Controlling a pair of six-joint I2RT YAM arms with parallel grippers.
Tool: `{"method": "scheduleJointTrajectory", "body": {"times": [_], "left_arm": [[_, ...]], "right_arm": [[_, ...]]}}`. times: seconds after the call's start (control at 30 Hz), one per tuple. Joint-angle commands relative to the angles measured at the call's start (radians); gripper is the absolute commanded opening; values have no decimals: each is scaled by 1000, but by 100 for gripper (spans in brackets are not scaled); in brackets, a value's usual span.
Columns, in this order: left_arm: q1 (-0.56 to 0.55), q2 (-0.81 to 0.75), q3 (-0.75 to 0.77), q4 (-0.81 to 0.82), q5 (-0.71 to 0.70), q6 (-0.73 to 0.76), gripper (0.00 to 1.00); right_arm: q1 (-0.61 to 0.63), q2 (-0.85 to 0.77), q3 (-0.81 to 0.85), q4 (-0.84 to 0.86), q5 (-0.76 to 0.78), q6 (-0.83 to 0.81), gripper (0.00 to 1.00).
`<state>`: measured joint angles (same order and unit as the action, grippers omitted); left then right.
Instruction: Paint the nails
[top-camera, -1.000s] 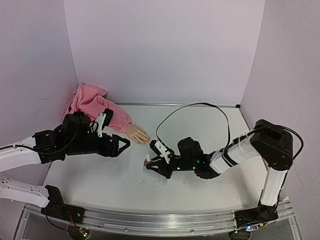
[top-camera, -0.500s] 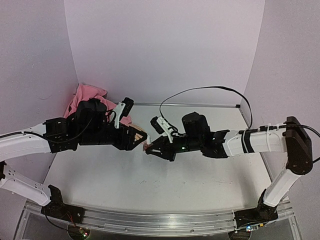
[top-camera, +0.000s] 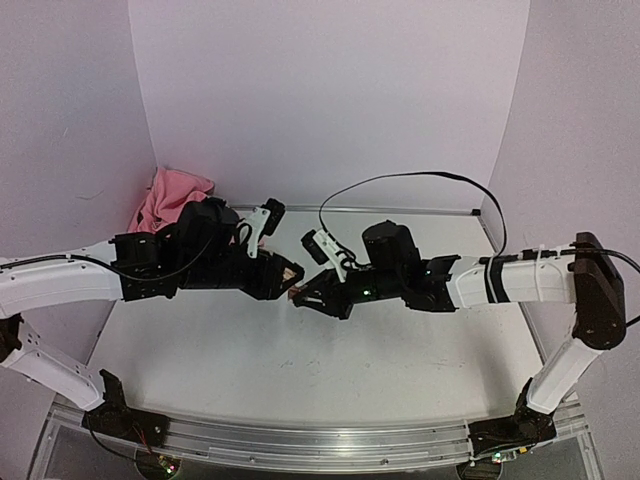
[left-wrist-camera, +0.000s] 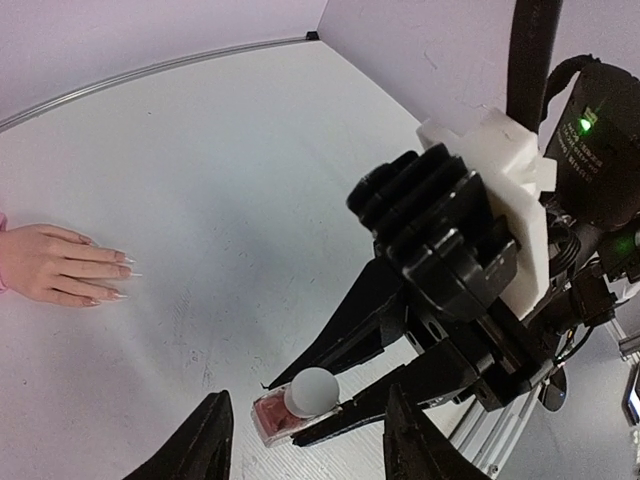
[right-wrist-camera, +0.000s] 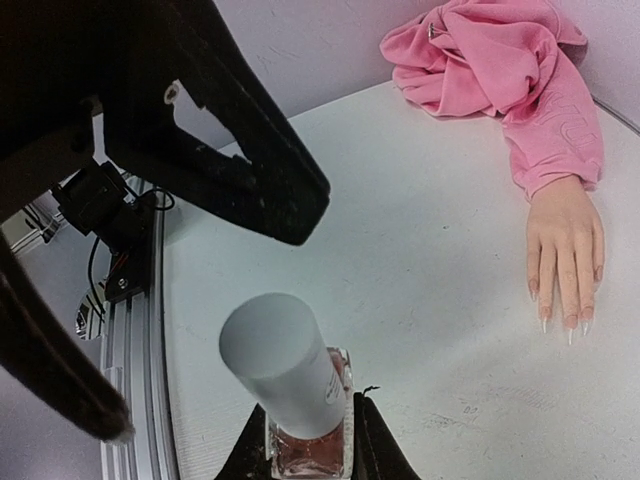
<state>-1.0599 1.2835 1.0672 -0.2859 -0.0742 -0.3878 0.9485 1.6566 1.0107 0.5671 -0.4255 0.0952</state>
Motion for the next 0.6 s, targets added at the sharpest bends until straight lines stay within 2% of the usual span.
{"method": "scheduleJointTrajectory", "body": {"times": [0.0,0.27,0.57], "left_arm": [[-5,12,63,60,-9,19,50],[-11,56,90,63,-7,34,46],[-18,87,106,63,-16,59,35]], "right_arm": [[5,-61,46,27,-1,11,0],[5,-67,48,27,2,12,0],[6,-73,48,27,2,13,0]]}}
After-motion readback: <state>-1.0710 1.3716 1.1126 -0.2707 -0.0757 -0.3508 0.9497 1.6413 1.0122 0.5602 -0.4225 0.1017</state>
